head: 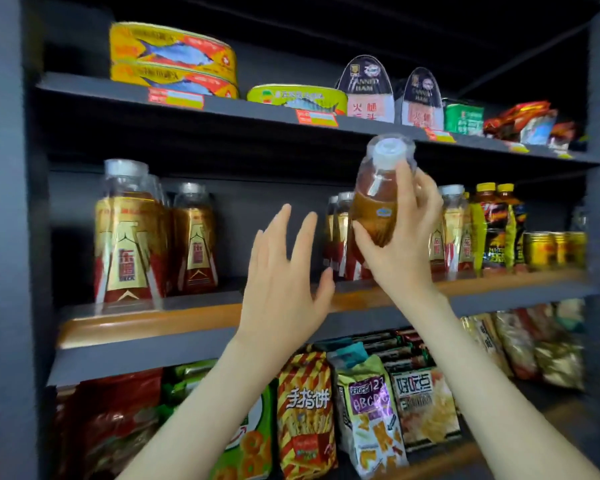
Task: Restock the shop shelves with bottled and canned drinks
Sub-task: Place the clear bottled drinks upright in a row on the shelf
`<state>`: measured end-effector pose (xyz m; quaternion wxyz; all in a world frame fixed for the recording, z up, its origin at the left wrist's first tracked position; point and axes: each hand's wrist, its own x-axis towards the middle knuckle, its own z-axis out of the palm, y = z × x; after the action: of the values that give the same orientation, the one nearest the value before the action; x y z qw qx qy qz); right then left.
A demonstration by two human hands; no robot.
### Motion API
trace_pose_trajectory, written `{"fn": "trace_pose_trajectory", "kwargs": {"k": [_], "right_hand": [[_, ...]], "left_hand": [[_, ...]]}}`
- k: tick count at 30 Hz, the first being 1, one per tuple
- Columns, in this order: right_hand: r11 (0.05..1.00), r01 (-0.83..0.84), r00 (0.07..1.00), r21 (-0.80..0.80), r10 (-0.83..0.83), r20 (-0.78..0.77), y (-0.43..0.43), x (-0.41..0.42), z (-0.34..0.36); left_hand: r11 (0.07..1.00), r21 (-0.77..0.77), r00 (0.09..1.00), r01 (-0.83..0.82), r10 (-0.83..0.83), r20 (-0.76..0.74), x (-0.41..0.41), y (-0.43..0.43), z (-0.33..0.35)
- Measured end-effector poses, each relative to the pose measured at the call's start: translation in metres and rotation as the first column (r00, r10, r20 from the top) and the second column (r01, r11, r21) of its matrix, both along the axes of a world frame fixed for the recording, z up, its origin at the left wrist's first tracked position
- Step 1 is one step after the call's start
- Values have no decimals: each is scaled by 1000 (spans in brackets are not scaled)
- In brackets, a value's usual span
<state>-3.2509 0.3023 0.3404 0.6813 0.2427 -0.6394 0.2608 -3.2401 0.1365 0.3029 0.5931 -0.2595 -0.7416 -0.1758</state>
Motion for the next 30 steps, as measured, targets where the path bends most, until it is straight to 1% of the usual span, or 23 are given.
{"fn": "trace_pose_trajectory", "kwargs": {"k": [2,3,4,6,8,10,11,13,14,16,18,20,21,22,24,26,27,29,30], "right_hand": [[1000,-19,996,-6,18,-90,-17,31,-2],[999,-44,994,10,44,-97,-24,47,-7],[996,-91,993,23,93,-69,-31,63,-15],[970,-238,970,50,235,69,-44,90,-41],[921,-383,903,66,358,238,-56,109,-78],[872,-489,796,-14,453,401,-66,118,-116],[856,-514,740,-57,476,476,-70,120,-133],[828,-554,623,-92,485,614,-72,120,-161],[800,-590,542,-111,494,680,-71,118,-172],[727,-656,341,-200,523,781,-72,115,-190],[634,-662,103,-400,606,789,-80,115,-203],[530,-616,-109,-583,675,730,-91,113,-215],[493,-601,-180,-629,683,708,-98,112,-221],[475,-578,-230,-664,686,691,-105,109,-229],[461,-491,-319,-739,694,645,-117,108,-246],[486,-380,-399,-787,681,614,-127,109,-260],[512,-336,-437,-790,658,613,-132,110,-265],[578,-246,-509,-778,606,611,-141,111,-273],[628,-223,-528,-746,565,634,-143,111,-277]], "left_hand": [[987,16,986,161,-161,43,17,-3,-1],[968,20,965,248,-249,81,27,-4,-3],[939,26,931,343,-344,121,37,-6,-7],[860,51,838,508,-507,199,58,-13,-22],[818,115,763,564,-570,304,78,-25,-48],[825,186,719,534,-559,413,92,-39,-82],[837,208,702,505,-539,466,97,-46,-101],[866,252,653,432,-493,575,106,-59,-137],[878,298,621,374,-476,622,111,-64,-153],[878,397,550,267,-477,686,122,-75,-183],[866,444,465,230,-498,732,135,-85,-207],[850,479,360,218,-527,770,146,-94,-224],[828,516,298,218,-560,773,150,-98,-231],[799,562,234,212,-600,765,154,-101,-236],[714,685,110,143,-699,706,162,-108,-246],[651,759,49,23,-759,650,170,-113,-255],[630,775,33,-44,-774,632,175,-114,-258],[557,813,37,-169,-821,570,184,-113,-261],[535,819,41,-205,-832,554,188,-111,-259]]}}
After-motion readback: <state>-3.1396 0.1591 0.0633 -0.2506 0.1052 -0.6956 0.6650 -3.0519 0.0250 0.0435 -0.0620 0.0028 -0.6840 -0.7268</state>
